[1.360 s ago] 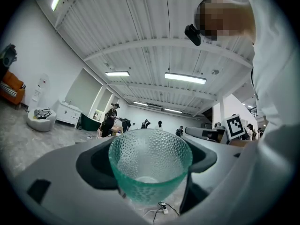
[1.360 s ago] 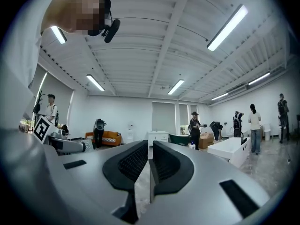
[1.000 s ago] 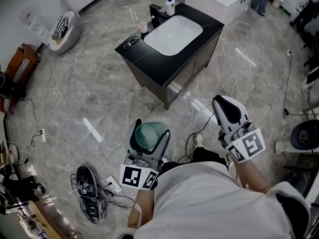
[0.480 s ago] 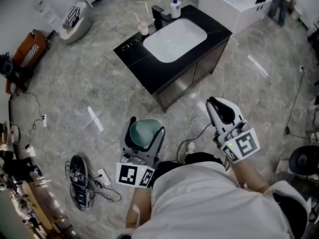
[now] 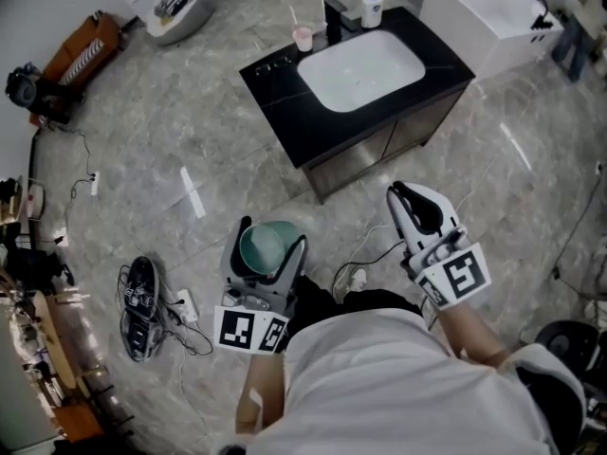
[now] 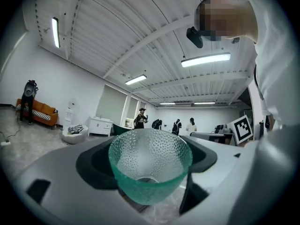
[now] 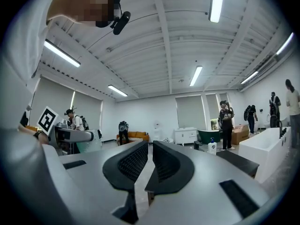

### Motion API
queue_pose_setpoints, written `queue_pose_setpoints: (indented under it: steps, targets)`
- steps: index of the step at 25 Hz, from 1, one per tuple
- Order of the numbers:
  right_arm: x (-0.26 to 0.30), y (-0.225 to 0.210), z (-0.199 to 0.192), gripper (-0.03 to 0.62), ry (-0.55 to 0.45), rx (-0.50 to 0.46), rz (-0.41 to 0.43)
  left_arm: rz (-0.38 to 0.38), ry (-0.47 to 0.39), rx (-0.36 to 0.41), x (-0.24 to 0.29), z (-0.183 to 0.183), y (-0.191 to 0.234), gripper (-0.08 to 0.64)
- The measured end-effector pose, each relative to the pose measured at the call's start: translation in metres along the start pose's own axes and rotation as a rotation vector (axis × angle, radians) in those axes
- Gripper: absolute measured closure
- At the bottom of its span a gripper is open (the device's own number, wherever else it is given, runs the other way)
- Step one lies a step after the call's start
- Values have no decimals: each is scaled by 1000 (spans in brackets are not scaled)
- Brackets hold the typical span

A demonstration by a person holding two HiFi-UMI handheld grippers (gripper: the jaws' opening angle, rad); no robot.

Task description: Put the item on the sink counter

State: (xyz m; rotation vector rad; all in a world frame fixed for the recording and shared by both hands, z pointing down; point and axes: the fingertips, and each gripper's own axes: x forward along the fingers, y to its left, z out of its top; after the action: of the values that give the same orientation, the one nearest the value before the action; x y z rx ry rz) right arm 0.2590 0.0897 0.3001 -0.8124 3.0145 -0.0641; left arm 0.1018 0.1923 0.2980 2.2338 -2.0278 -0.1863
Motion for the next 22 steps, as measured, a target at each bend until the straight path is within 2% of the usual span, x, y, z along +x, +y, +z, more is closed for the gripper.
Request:
queue_pose_setpoints:
  steps: [8,16,22]
  targets:
    - [21,-3,3,537,-15,-29,16,6,-34,-1,15,1,23,160]
    - [53,-29,13,537,-7,-50,-78,-72,-37,4,62,12,57,160]
    - [110,-24,12,537,15,-45,-92,-96,-14,-27,89,12,106,160]
